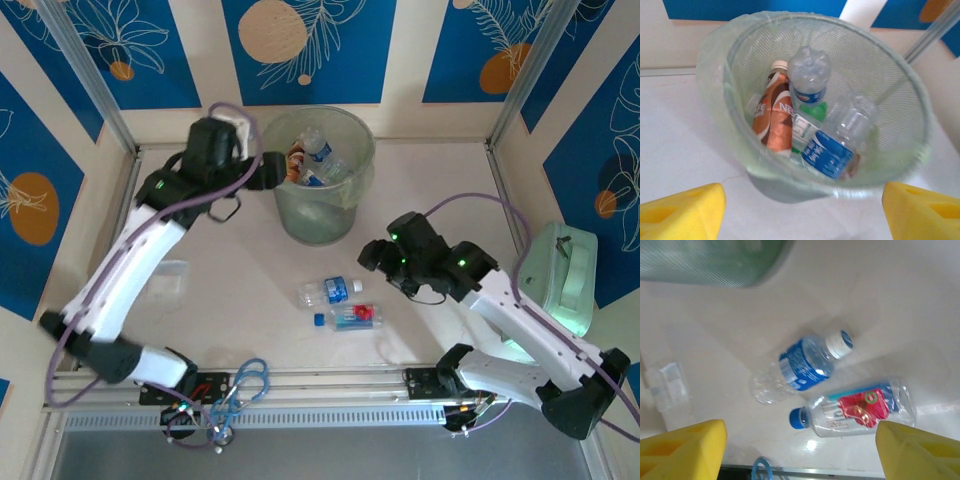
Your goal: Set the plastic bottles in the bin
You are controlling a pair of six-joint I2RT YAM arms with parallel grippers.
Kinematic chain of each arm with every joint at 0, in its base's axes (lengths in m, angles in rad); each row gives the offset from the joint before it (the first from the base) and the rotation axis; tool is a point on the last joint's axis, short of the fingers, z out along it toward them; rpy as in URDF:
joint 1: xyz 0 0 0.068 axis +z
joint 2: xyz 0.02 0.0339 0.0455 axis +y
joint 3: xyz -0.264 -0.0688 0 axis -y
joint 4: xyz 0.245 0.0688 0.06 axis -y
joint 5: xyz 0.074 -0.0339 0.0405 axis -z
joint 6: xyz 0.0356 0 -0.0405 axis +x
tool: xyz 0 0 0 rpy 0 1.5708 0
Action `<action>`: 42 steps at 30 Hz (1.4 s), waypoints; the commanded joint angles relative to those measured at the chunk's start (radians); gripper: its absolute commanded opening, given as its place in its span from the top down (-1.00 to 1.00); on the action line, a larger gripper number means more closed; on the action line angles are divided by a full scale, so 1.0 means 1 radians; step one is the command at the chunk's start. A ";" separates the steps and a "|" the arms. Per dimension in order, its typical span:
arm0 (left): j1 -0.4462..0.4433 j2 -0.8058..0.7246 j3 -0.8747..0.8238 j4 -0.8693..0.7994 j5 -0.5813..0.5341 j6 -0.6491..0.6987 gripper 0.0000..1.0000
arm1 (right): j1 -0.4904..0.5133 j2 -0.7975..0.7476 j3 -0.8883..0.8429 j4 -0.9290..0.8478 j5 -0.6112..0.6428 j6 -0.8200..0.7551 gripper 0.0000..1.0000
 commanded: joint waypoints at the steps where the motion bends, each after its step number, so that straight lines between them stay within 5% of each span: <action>1: 0.007 -0.137 -0.181 0.129 0.093 -0.043 -0.63 | 0.025 0.044 -0.071 -0.011 -0.016 0.141 -0.59; 16: 0.007 -0.380 -0.731 0.241 0.310 -0.200 -0.62 | 0.115 0.136 -0.219 0.075 -0.147 0.519 -0.71; 27: 0.007 -0.415 -0.778 0.239 0.353 -0.167 -0.62 | 0.159 0.216 -0.208 0.071 -0.112 0.694 -0.86; 42: 0.007 -0.429 -0.807 0.250 0.370 -0.155 -0.62 | 0.097 0.372 -0.249 0.284 -0.110 0.689 -0.79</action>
